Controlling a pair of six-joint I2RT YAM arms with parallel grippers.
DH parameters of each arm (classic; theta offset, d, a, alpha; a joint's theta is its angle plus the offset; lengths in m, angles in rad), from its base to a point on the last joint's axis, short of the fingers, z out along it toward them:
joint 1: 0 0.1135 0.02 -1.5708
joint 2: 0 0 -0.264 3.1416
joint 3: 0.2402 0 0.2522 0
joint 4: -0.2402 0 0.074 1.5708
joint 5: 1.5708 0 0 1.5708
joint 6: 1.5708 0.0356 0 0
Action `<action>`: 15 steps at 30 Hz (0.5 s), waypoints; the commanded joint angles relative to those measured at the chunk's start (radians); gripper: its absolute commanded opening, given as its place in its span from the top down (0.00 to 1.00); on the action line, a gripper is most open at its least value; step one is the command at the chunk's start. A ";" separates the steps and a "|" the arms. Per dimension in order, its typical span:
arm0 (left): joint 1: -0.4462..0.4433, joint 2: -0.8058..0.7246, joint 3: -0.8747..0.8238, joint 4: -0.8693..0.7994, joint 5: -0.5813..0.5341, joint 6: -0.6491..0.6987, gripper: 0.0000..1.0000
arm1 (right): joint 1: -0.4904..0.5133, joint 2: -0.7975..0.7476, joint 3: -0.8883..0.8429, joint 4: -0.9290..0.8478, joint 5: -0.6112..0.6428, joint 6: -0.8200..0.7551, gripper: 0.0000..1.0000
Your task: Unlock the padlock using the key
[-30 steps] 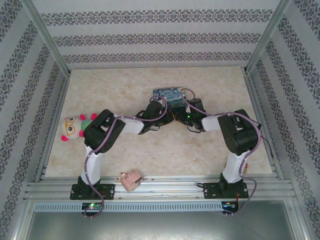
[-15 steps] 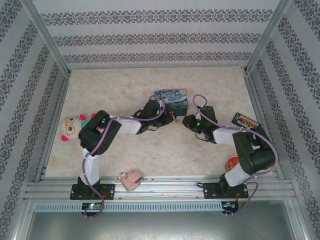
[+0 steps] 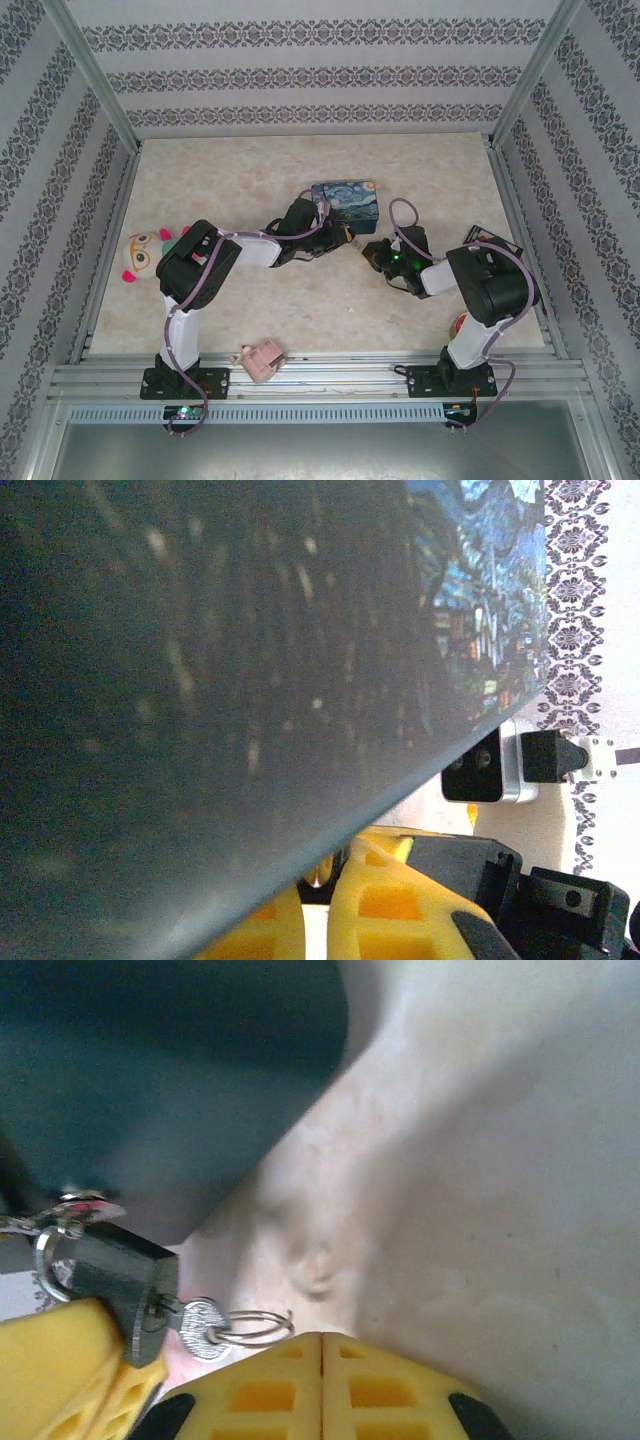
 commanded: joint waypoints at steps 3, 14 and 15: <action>0.012 -0.049 -0.007 0.096 0.031 -0.028 1.00 | 0.025 0.076 -0.007 0.130 0.019 0.068 0.94; 0.012 -0.038 -0.006 0.077 0.037 -0.025 1.00 | 0.051 0.172 0.036 0.334 -0.017 0.102 0.95; 0.012 -0.036 -0.006 0.076 0.038 -0.026 1.00 | 0.051 0.165 0.036 0.337 -0.017 0.095 0.94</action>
